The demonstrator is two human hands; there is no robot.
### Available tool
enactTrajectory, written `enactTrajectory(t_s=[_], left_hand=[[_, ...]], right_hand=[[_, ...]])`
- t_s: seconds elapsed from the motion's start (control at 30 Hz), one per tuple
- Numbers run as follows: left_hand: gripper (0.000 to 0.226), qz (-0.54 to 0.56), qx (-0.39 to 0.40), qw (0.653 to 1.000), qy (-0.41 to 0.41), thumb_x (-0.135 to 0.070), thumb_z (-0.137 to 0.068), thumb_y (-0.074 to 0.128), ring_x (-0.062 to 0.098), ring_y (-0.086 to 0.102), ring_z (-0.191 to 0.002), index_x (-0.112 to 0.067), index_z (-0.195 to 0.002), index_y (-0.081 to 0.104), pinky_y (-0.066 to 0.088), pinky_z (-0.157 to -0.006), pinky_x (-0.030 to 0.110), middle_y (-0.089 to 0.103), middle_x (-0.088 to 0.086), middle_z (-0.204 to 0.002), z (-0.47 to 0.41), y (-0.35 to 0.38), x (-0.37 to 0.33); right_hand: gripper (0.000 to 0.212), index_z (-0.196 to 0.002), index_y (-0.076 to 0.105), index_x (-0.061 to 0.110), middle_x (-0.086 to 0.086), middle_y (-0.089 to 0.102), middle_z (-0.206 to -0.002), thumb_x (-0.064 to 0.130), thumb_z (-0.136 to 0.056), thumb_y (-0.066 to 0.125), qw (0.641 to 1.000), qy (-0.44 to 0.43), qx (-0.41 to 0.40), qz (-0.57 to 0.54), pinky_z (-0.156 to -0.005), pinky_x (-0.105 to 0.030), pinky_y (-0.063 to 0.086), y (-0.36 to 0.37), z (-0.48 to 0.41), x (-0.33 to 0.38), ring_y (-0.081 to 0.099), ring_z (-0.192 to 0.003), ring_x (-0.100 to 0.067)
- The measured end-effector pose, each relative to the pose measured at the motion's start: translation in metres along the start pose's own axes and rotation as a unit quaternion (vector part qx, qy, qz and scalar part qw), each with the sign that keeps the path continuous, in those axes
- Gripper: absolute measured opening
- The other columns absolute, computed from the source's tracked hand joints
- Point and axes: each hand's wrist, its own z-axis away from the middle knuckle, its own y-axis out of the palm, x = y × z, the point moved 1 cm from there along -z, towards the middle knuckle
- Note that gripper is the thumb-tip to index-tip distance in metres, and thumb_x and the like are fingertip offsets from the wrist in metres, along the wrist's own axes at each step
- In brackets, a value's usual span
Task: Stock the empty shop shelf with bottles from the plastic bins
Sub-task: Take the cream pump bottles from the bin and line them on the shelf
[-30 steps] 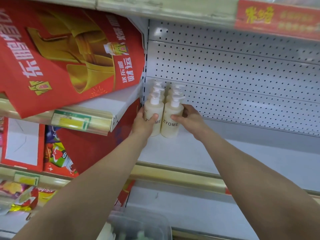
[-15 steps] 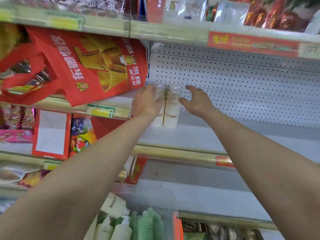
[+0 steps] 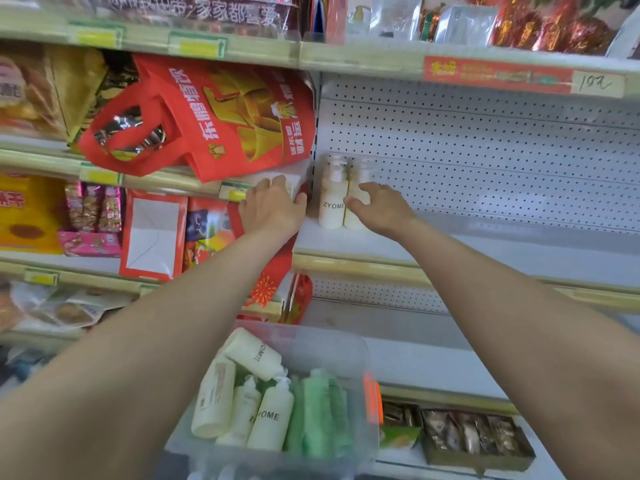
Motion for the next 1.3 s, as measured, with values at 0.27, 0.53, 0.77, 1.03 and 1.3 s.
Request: enactTrajectory(t_s=[0.27, 0.53, 0.77, 1.03, 1.3], left_hand=[[0.057, -0.006, 0.095, 0.992, -0.078, -0.049, -0.095, 0.049, 0.040, 0.047, -0.127, -0.014, -0.140, 0.049, 0.042, -0.104, 0.049, 0.053, 0.019, -0.137, 0.077, 0.052, 0.104], [0.059, 0.017, 0.203, 0.962, -0.181, -0.047, -0.093, 0.058, 0.035, 0.053, -0.121, -0.010, -0.138, 0.050, 0.043, -0.099, 0.042, 0.060, 0.016, -0.129, 0.154, 0.119, 0.200], [0.073, 0.003, 0.215, 0.930, -0.299, -0.053, -0.088, 0.065, 0.037, 0.051, -0.124, -0.007, -0.141, 0.044, 0.041, -0.103, 0.043, 0.056, 0.019, -0.134, 0.178, 0.142, 0.247], [0.078, 0.060, 0.193, 0.897, -0.393, -0.048, -0.087, 0.069, 0.039, 0.055, -0.120, -0.008, -0.146, 0.037, 0.046, -0.098, 0.047, 0.057, 0.020, -0.132, 0.176, 0.162, 0.260], [0.077, 0.154, 0.154, 0.867, -0.449, -0.029, -0.077, 0.083, 0.029, 0.057, -0.107, -0.012, -0.139, 0.042, 0.049, -0.091, 0.044, 0.060, 0.011, -0.126, 0.175, 0.168, 0.263]], right_hand=[[0.068, -0.151, 0.041, 0.011, -0.013, 0.041, -0.156, 0.054, -0.098, 0.048, 0.990, 0.053, 0.130, 0.010, -0.113, -0.039, 0.032, 0.104, 0.051, -0.034, 0.038, -0.143, -0.032], [0.073, -0.154, 0.036, 0.011, -0.008, 0.037, -0.159, 0.056, -0.098, 0.049, 0.946, 0.114, 0.304, -0.015, -0.112, -0.032, 0.032, 0.221, 0.101, -0.070, 0.039, -0.143, -0.027], [0.050, -0.127, 0.060, 0.015, -0.005, 0.063, -0.110, 0.054, -0.096, 0.055, 0.892, 0.171, 0.403, -0.117, -0.071, -0.027, 0.048, 0.289, 0.113, -0.062, 0.062, -0.099, -0.022], [0.031, -0.116, 0.062, 0.011, -0.005, 0.073, -0.100, 0.026, -0.091, 0.073, 0.730, 0.380, 0.464, -0.328, -0.088, -0.037, 0.057, 0.327, 0.122, -0.057, 0.070, -0.097, -0.020], [0.042, -0.119, 0.064, 0.007, -0.010, 0.074, -0.112, 0.013, -0.081, 0.082, 0.700, 0.424, 0.466, -0.336, -0.099, -0.046, 0.054, 0.357, 0.112, -0.050, 0.071, -0.106, -0.025]])
